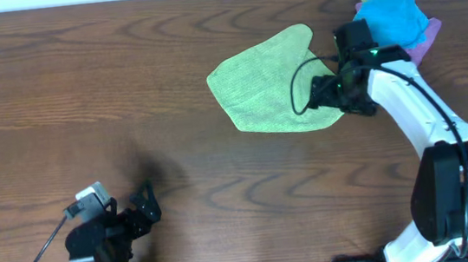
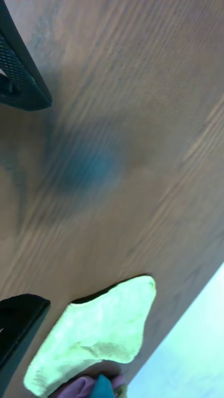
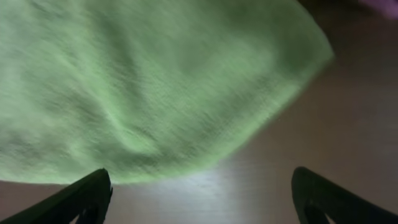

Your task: Fold the cloth

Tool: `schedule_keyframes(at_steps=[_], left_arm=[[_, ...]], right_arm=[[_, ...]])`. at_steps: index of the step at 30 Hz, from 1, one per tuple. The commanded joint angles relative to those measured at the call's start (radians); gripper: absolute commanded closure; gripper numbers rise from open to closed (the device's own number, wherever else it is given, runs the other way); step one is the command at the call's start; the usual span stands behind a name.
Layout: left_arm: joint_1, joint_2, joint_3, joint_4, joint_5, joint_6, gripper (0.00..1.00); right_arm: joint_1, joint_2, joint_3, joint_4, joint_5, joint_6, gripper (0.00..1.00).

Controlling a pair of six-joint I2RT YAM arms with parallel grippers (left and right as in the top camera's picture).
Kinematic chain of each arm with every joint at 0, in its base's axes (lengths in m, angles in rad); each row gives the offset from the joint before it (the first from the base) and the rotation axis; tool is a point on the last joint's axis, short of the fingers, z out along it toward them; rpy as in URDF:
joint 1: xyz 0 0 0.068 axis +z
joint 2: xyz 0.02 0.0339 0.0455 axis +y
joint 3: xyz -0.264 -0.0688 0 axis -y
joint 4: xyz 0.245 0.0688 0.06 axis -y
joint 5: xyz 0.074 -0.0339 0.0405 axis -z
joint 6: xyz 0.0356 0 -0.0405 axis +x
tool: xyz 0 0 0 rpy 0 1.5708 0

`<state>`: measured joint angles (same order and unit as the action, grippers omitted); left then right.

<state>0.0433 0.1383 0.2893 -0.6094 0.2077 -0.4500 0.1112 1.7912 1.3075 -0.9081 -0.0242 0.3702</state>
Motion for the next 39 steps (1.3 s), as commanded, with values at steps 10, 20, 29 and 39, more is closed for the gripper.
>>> schedule_keyframes(at_steps=[10, 20, 29, 39], left_arm=[[0.001, 0.524, 0.322, 0.005, 0.100, 0.009, 0.04], [0.001, 0.793, 0.421, 0.016, 0.290, 0.008, 0.04], [0.001, 0.856, 0.420, 0.016, 0.318, 0.006, 0.04], [0.001, 0.856, 0.420, 0.015, 0.318, -0.102, 0.05]], right_arm=[[-0.079, -0.013, -0.114, 0.047, -0.039, 0.038, 0.04], [-0.093, -0.013, -0.220, 0.273, -0.103, 0.117, 0.11], [-0.093, 0.011, -0.224, 0.348, -0.112, 0.164, 0.22], [-0.091, 0.072, -0.224, 0.375, -0.127, 0.176, 0.32]])
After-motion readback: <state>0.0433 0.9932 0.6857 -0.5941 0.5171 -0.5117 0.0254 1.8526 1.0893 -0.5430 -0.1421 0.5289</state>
